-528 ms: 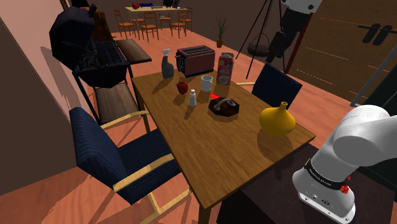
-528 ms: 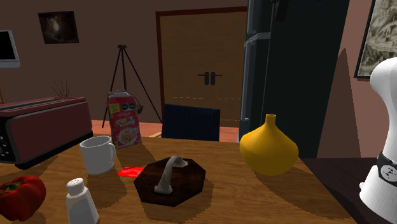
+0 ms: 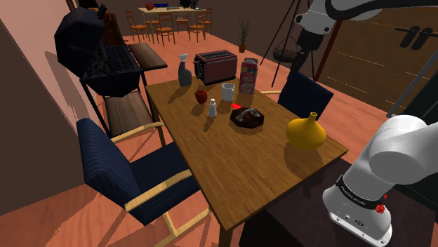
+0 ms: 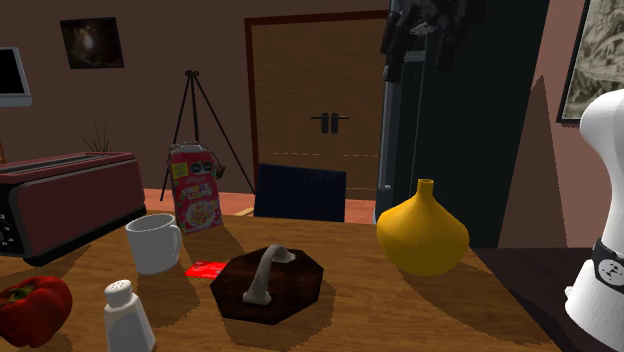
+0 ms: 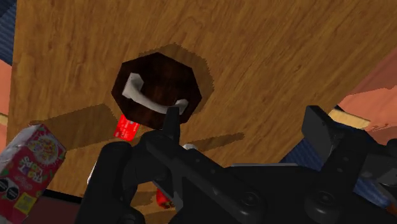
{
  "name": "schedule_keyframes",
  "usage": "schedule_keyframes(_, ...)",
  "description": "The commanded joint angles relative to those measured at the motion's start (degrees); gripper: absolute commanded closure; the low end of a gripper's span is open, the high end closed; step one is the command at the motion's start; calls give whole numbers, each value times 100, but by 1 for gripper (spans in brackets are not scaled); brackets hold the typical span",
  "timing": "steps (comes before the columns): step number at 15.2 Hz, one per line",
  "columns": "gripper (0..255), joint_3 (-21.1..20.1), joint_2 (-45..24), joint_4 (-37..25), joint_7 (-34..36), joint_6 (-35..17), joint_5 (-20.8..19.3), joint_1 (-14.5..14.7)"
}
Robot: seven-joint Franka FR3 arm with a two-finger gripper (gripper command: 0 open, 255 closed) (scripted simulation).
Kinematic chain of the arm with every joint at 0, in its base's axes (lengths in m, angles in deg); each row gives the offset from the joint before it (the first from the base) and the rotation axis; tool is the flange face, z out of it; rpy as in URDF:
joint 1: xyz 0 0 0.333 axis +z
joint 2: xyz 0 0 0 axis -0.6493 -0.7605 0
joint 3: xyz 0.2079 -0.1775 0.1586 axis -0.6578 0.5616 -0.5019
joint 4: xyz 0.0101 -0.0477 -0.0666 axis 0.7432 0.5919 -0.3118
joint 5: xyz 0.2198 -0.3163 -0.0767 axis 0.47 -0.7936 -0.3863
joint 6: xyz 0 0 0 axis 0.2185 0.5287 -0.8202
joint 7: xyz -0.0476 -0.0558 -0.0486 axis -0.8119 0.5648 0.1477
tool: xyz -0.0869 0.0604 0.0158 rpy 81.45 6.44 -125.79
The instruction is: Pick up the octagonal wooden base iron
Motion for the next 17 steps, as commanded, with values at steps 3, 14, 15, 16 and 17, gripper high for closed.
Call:
schedule_keyframes(3,0,477,-586,135,-1094,-651,-154,207)
schedule_keyframes(14,0,1571,-3006,-432,-4215,-2195,299,961)
schedule_keyframes(15,0,1628,-3261,-534,-4527,-2301,423,1015)
schedule_keyframes(16,0,1669,-3519,-643,-4843,-2398,560,1057)
schedule_keyframes(17,0,1694,-3778,-760,-5160,-2487,704,1086)
